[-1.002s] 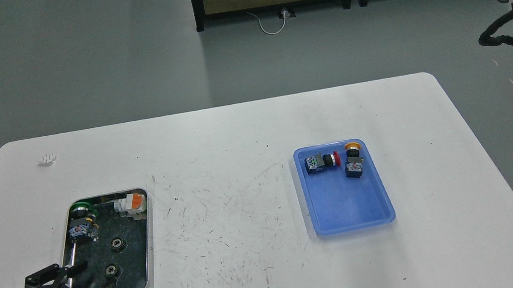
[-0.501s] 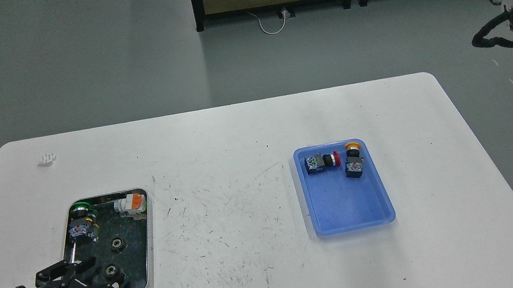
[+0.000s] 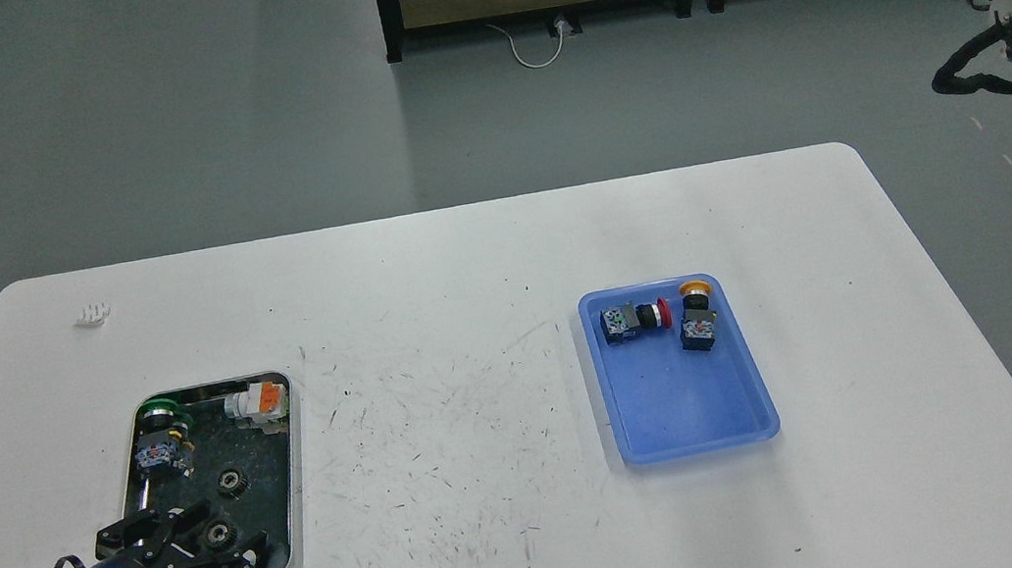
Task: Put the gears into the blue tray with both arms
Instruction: 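Close the left gripper on the black gear and pull it free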
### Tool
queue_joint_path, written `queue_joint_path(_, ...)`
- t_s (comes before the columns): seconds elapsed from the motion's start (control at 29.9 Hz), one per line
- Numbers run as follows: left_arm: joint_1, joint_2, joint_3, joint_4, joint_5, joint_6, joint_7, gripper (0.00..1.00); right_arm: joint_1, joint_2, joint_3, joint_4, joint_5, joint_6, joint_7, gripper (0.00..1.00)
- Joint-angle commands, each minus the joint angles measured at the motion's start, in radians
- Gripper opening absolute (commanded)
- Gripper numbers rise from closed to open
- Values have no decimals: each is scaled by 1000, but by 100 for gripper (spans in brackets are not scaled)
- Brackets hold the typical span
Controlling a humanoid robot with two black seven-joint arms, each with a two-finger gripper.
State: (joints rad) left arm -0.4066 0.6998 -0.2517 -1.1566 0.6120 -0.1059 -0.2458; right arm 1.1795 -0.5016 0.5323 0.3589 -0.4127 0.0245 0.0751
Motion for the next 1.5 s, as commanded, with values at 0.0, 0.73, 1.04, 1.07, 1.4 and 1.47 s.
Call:
queue_joint_path(0.0,0,1,0,3,0,0,-1,67,0,0,0,0,0,0,0,100)
queue_joint_path(0.73,6,14,11,18,5,-8,-13,66,3,0,0,0,0,-2,0,100)
queue_joint_path(1.04,2,15,11,20,8,-5,-6,51,3,0,0,0,0,-2,0,100)
queue_joint_path(1.07,2,15,12,20,6,-3,-6,49,3,0,0,0,0,-2,0,100)
queue_joint_path(1.4,-1,20,11,20,6,-3,-4,35,3,0,0,0,0,-2,0,100)
queue_joint_path(1.47,0,21,11,20,6,-3,-4,34,3,0,0,0,0,-2,0,100)
